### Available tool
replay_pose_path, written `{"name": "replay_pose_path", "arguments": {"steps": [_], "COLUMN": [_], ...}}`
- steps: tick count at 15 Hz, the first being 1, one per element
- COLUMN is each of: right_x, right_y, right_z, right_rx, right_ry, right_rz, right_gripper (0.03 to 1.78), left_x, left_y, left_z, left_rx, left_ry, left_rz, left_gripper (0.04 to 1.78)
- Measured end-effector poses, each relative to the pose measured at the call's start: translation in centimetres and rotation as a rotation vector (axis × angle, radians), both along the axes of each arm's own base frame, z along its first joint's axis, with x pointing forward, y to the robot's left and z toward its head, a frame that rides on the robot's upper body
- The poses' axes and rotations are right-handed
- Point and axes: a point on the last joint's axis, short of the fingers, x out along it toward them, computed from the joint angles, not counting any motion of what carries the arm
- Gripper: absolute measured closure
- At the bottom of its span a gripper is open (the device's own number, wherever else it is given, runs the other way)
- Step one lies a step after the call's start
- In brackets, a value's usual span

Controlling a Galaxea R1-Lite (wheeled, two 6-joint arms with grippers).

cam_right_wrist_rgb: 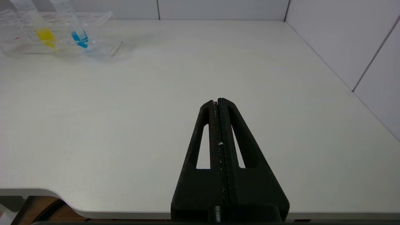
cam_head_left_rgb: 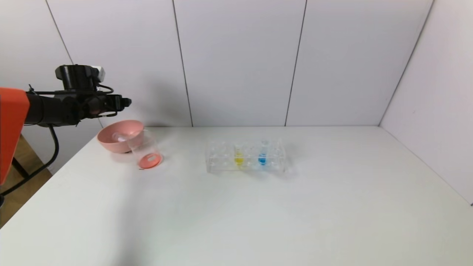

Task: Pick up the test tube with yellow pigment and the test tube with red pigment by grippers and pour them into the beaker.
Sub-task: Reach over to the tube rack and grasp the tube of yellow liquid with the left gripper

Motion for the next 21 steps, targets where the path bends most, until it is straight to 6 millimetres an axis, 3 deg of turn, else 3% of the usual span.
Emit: {"name": "replay_pose_path", "arguments": {"steps": [5,13,17,21], "right_x": [0.0,0.0,0.0,0.0], "right_y": [0.0,0.0,0.0,0.0], "right_z": [0.0,0.0,0.0,0.0], "right_rx": [0.0,0.0,0.0,0.0], "right_ry": [0.0,0.0,0.0,0.0], "right_rz": [0.0,0.0,0.0,0.0], "right_gripper": [1.7,1.7,1.7,1.7], "left_x": [-3.6,-14.8,-20.2,-24.6], "left_y": [-1.9,-7.1,-9.8,-12.3], "left_z": [2.0,6.6,6.4,4.3], "left_rx": [-0.027,-0.079,-0.098,-0.11], "left_ry": [-0.031,-0.09,-0.081,-0.054], "left_rz": [-0.023,-0.123,-0.226,-0.362], "left_gripper": [0.04,0.04,0.04,0.04]}}
